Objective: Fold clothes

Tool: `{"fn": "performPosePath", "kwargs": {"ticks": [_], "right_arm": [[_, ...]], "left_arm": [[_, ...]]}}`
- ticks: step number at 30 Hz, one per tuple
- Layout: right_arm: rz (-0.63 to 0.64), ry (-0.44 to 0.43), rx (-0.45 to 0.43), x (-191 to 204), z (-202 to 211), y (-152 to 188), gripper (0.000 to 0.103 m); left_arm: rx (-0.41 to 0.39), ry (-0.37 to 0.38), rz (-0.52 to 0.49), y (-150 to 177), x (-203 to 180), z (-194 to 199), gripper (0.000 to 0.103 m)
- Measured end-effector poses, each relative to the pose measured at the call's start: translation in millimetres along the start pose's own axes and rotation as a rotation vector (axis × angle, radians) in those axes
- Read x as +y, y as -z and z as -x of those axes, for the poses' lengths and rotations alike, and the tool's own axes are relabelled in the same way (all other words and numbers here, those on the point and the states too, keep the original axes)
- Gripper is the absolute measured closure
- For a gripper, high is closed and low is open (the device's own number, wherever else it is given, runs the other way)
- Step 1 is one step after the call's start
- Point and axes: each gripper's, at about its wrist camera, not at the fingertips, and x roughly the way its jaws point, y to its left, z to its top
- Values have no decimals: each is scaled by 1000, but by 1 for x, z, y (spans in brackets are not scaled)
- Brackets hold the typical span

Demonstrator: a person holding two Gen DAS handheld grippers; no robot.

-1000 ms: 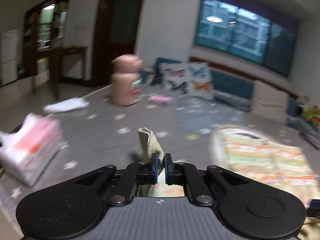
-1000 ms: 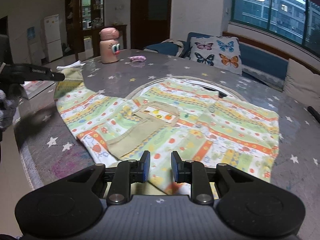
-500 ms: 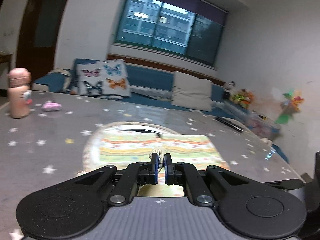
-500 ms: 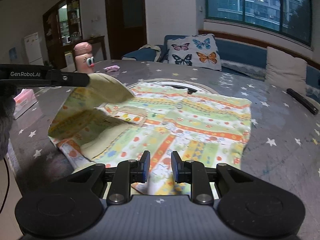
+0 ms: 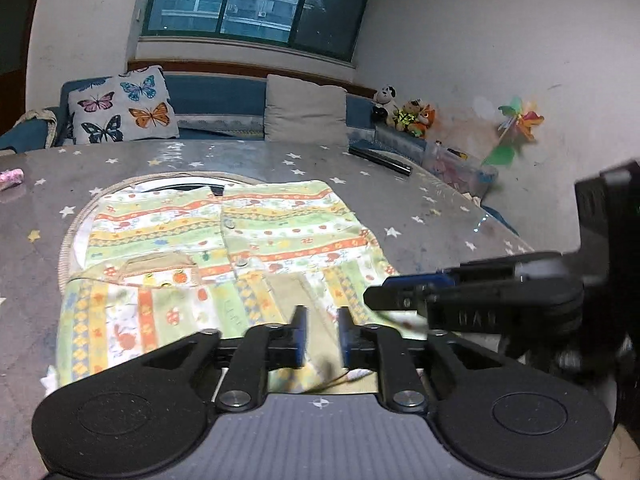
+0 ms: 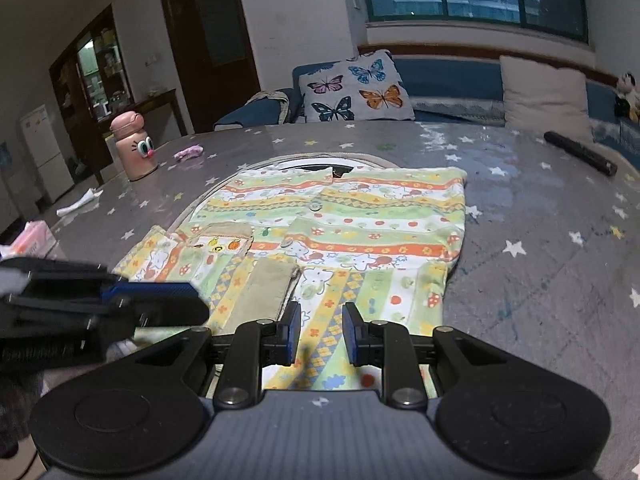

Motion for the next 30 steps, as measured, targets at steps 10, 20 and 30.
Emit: {"fn": "performPosePath", "kwargs": {"ticks": [10, 20, 30], "right_arm": [[-23, -75, 72, 17, -32, -4, 81], [-50, -36, 87, 24, -45, -2, 77], [-41, -54, 71, 30, -36, -8, 96]], "left_arm": [[-41, -192, 32, 22, 49, 46, 49], [10, -292, 19, 58, 69, 72, 41], [-5, -321, 54, 58, 77, 69, 41]]}}
